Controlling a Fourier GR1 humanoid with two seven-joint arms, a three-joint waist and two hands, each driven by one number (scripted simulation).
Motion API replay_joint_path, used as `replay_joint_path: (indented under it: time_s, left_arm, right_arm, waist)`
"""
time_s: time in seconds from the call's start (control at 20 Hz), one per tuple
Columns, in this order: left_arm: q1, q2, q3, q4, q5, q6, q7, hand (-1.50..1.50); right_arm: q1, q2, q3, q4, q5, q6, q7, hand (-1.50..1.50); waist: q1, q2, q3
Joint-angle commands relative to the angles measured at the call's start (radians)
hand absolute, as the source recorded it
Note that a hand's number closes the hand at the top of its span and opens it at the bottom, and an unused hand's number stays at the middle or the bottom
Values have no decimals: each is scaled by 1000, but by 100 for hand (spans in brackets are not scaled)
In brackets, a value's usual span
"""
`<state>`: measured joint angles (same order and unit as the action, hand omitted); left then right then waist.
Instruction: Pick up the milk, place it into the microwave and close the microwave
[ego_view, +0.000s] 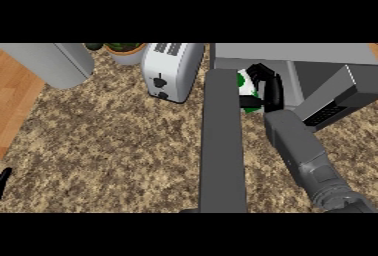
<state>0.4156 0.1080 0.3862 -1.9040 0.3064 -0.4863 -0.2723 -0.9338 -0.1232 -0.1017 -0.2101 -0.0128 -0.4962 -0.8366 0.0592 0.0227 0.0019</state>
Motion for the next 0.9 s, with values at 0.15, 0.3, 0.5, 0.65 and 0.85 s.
replay_joint_path:
  time_s: [0.15,0.3,0.5,0.65,0.85]
  left_arm:
    - [-9,11,-1,37,-5,-30,-17,-150]
    - [-65,40,31,76,3,-11,-8,-150]
    - [-42,11,-5,31,-29,-11,-14,-150]
    - [-91,22,-7,45,-23,9,17,-150]
    - [-70,1,-18,69,-45,-6,-21,-150]
  right_arm:
    - [-90,9,46,79,90,-246,23,150]
    - [-125,-5,36,105,91,-306,91,150]
    - [-127,-43,-5,102,61,-318,96,150]
    - [-82,-64,-24,96,48,-305,60,150]
    - [-70,-110,-31,118,50,-282,77,150]
  waist:
    - [28,10,0]
    - [14,8,-1]
    - [49,24,2]
    - [33,27,3]
    - [40,25,2]
